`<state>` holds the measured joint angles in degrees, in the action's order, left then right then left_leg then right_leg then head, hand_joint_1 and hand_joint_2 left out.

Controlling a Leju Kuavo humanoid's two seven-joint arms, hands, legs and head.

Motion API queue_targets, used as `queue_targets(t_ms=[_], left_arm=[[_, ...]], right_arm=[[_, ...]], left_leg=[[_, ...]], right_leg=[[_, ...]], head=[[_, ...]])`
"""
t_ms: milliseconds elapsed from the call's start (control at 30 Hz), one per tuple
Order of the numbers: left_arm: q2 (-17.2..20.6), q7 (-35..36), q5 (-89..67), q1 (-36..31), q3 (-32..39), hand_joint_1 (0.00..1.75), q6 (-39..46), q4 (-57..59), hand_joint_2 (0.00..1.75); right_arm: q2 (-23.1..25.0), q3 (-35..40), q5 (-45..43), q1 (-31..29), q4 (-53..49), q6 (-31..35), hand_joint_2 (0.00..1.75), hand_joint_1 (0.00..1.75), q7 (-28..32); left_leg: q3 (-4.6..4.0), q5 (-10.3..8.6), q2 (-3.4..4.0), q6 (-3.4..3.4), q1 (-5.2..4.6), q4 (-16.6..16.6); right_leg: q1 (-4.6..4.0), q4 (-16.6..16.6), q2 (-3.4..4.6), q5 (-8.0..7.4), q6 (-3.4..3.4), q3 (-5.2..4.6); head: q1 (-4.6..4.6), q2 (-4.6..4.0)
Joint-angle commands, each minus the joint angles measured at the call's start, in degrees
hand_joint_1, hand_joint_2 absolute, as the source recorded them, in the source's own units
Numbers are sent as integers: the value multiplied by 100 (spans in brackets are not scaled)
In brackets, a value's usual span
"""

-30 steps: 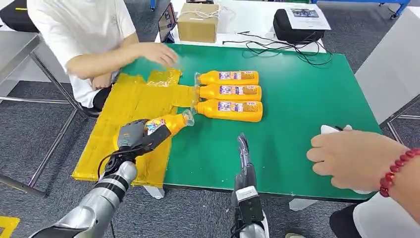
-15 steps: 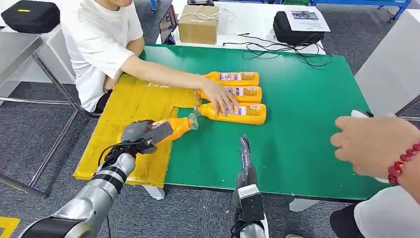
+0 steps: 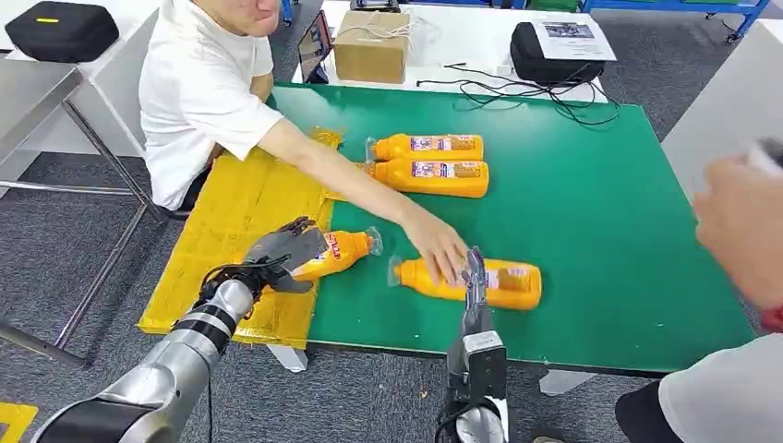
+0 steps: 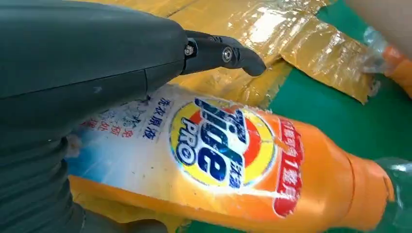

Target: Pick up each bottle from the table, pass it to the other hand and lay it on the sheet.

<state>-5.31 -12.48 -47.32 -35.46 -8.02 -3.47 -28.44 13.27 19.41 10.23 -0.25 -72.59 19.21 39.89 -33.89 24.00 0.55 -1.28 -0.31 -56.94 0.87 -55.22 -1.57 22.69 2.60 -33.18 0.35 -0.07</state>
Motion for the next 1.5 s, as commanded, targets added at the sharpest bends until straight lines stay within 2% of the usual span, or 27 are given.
queue_targets(t_ms=[33, 133, 167, 200, 300, 400, 467, 500, 567, 600, 633, 700, 733, 800, 900, 933, 967, 1000, 1033, 1100, 1133, 1233, 1400, 1500], left_arm=[[-91, -730, 1166, 139, -83, 0, -520, -128, 0], [-192, -1339, 2469, 808, 21, 0, -827, -1379, 0], [-213, -1284, 2825, 1058, -50, 0, -868, -1885, 0], [-322, -1362, 3431, 1386, -12, 0, -763, -2640, 175], [-448, -1471, 4531, 1921, -181, 0, -421, -4115, 175], [-438, -1383, 4565, 1958, -228, 0, -384, -4245, 175], [-298, -1328, 5178, 1905, -380, 0, -606, -4262, 175], [-315, -1798, 5247, 1973, -402, 0, -535, -4567, 175], [-262, -1889, 5498, 2201, -569, 0, -627, -5296, 175], [-234, -1901, 5568, 2309, -650, 0, -657, -5659, 175], [-231, -1882, 5657, 2397, -691, 0, -632, -5908, 175], [-226, -1792, 5883, 2558, -770, 0, -566, -6264, 175], [-256, -1787, 5904, 2662, -775, 0, -415, -6396, 175], [-321, -1515, 6166, 3115, -875, 0, -290, -6665, 175], [-300, -1569, 6055, 3387, -1042, 0, -139, -6747, 175], [-275, -1567, 5899, 3426, -1076, 0, -18, -6724, 175], [-305, -1651, 5555, 3626, -1192, 0, 313, -6774, 175], [-310, -1889, 4773, 3814, -1322, 0, 785, -6838, 175], [-317, -2045, 4508, 4051, -1505, 0, 988, -6896, 175], [-235, -2114, 4531, 4337, -1891, 0, 1025, -6823, 175], [-238, -2041, 4664, 4442, -1947, 0, 1072, -6739, 175], [-156, -2069, 4688, 4449, -2021, 0, 1166, -6649, 175], [-185, -2056, 4413, 4344, -1911, 0, 1515, -6531, 175], [-228, -1966, 4426, 4157, -1957, 0, 1382, -6374, 175]], right_arm=[[-42, -152, 127, -279, 297, -12, 0, 0, 11], [-72, -188, 139, -141, 288, -10, 0, 0, 11], [-95, -174, 134, -80, 244, 15, 0, 0, 11], [-141, -127, 142, -13, 170, 125, 0, 0, 11], [-237, 69, 206, 22, 85, 304, 0, 0, 11], [-236, 80, 202, 21, 89, 320, 0, 0, 11], [-335, 238, 336, -17, 57, 580, 0, 0, 11], [-365, 288, 253, -24, 44, 588, 0, 0, 11], [-465, 445, 361, -52, 12, 804, 0, 0, 11], [-529, 525, 410, -65, 2, 927, 175, 0, 11], [-592, 587, 587, -75, 42, 1089, 175, 0, 11], [-750, 583, 1831, -133, 426, 1785, 175, 0, -70], [-860, 511, 2512, -158, 545, 2027, 175, 0, -388], [-1300, 253, 4402, -227, 795, 2077, 175, 0, -1785], [-1422, 112, 4335, -206, 794, 2022, 175, 0, -1678], [-1390, -58, 4711, -185, 770, 2079, 175, 0, -1917], [-1359, -297, 5253, -96, 681, 2079, 175, 0, -2240], [-1397, -636, 6501, 23, 376, 2079, 175, 0, -2810], [-1545, -819, 7406, 178, -237, 2079, 175, 0, -2971], [-1590, -1244, 7040, 215, -221, 2079, 175, 0, -2592], [-1725, -1295, 7351, 88, 151, 2079, 175, 0, -2877], [-1904, -1179, 7207, -114, 507, 2076, 175, 0, -3003], [-2051, -712, 7059, -907, 1590, 1515, 175, 0, -3371], [-1882, -456, 6673, -1560, 2455, 1204, 175, 0, -3190]], left_leg=[[7, 5, 5, 9, 6, 1], [11, 6, 2, 7, 4, 5], [10, 4, 5, 5, 2, 7], [16, 9, 7, 9, 5, 8], [-15, 8, 17, 5, 5, -3], [-31, 18, 18, 9, 8, -12], [-49, 7, 21, 6, 2, -1], [-39, 16, 21, 11, 8, -5], [-54, 11, 21, 7, 5, -6], [-49, 18, 27, 9, 9, -10], [-58, 16, 31, 7, 10, -12], [-51, 18, 27, 7, 10, -9], [-50, 10, 21, 5, 7, 0], [-45, 13, 25, 5, 8, 2], [-29, 19, 26, 4, 4, 10], [-43, 14, 19, 3, -1, 6], [-40, 19, 14, 5, 2, 1], [-34, 24, 9, 8, 4, -2], [-45, 21, 7, 6, -1, 0], [-55, 16, 12, 2, -11, 3], [-51, 16, 9, 0, -16, 6], [-37, 26, 10, 0, -6, 5], [-38, 30, 38, -1, -3, 1], [-40, 24, 43, 0, -3, 4]], right_leg=[[-5, 3, 18, 1, -9, 4], [-3, 7, 14, 3, -8, 9], [-1, 7, 13, 2, -5, 6], [-4, 11, 21, 4, -8, 12], [-5, 3, 17, 3, -4, -21], [-8, -5, 22, 11, -8, -38], [-4, 1, 21, 2, -5, -59], [-8, 0, 28, 9, -11, -48], [-8, -1, 23, 4, -6, -64], [-11, -3, 33, 8, -9, -59], [-13, -3, 33, 4, -8, -67], [-12, 0, 36, 7, -7, -61], [-10, 7, 24, 3, -4, -58], [-10, 11, 31, 2, -5, -52], [-5, 19, 33, 5, -3, -35], [-1, 12, 23, 4, -2, -48], [-3, 10, 23, 9, -4, -44], [-4, 8, 24, 14, -6, -37], [1, 8, 21, 12, -3, -48], [9, 4, 19, 9, 0, -61], [13, 6, 17, 8, 2, -60], [4, 15, 19, 12, 0, -42], [2, 11, 50, 5, -3, -49], [1, 12, 54, -4, -5, -55]], head=[[-2, 0], [0, 0], [0, 0], [0, 0], [0, 0], [0, 0], [-2, 0], [0, 0], [-2, 0], [0, 0], [-2, 0], [-2, 0], [0, 0], [-2, 0], [-4, 0], [-2, 0], [0, 0], [0, 0], [0, 0], [-2, 0], [-4, 0], [-2, 0], [-2, 0], [-2, 0]])
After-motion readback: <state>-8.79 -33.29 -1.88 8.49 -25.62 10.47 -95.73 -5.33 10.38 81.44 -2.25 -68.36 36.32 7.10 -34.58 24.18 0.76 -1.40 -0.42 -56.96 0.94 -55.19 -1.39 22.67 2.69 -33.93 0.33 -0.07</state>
